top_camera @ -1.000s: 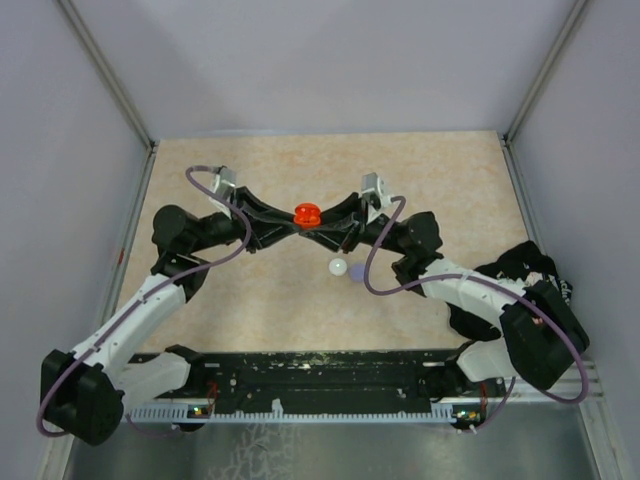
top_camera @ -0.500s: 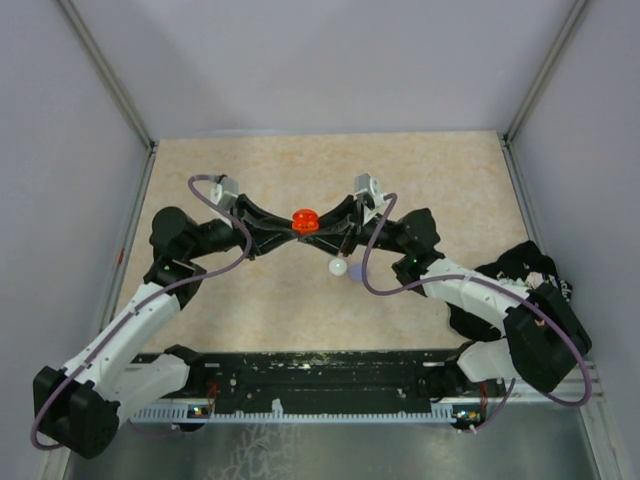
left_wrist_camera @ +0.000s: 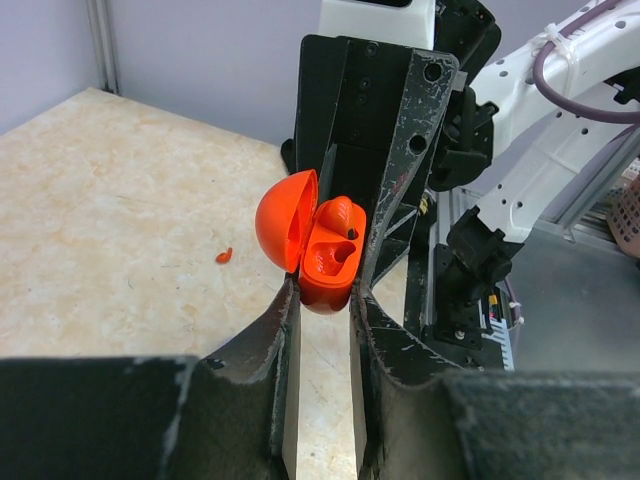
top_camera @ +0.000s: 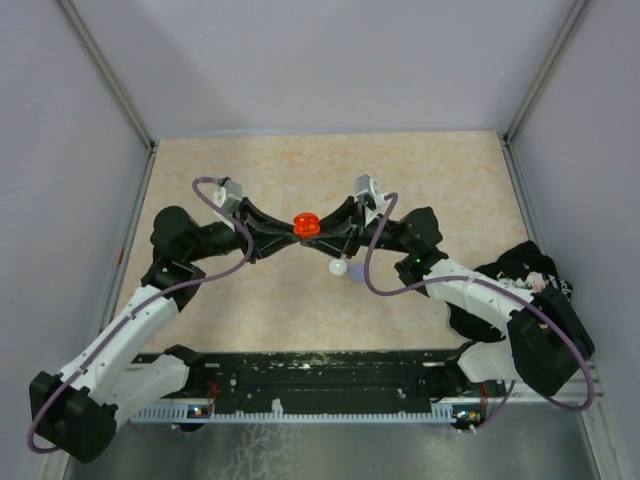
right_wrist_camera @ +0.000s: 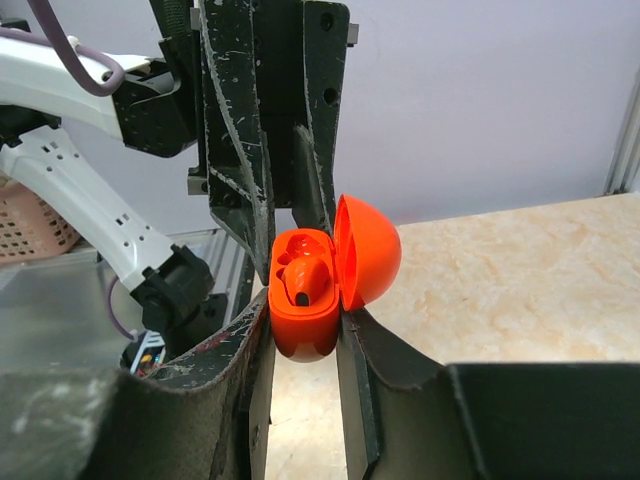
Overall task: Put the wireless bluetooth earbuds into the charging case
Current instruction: Adjust the charging case.
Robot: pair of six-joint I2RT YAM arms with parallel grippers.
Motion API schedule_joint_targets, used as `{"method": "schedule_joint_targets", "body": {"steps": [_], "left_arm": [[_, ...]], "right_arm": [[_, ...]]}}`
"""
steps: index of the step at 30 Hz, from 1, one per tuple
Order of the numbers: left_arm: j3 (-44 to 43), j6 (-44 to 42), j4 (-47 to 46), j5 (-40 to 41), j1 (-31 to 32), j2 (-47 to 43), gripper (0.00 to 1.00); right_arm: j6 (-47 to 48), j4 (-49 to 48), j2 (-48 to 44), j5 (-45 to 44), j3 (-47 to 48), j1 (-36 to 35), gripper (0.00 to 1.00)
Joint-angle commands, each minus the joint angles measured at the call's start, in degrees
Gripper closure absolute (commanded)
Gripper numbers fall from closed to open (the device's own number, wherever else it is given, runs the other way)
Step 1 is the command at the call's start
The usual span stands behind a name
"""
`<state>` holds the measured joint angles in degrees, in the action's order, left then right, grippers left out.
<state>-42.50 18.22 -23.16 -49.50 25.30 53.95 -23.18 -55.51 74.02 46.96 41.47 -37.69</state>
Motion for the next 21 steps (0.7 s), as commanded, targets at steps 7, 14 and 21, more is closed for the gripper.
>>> {"method": "schedule_joint_targets", "body": {"steps": [7,14,21], "left_arm": [[-2.2,-1.9,1.0,2.3,-0.9,-2.4,1.00],[-2.4,-1.9,1.3,1.2,-0.9,-2.2,1.00],[-2.5,-0.9,0.5,-0.5,-0.9,-1.4,1.00]], "right_arm": [[-1.0,-1.9,-3.0,0.7,2.0,2.3,0.70],[-2.5,-3.2,-2.3,1.9,2.4,2.4,0.74],[-8.1,-9.5,0.5,4.5,3.5,2.4,0.70]]}}
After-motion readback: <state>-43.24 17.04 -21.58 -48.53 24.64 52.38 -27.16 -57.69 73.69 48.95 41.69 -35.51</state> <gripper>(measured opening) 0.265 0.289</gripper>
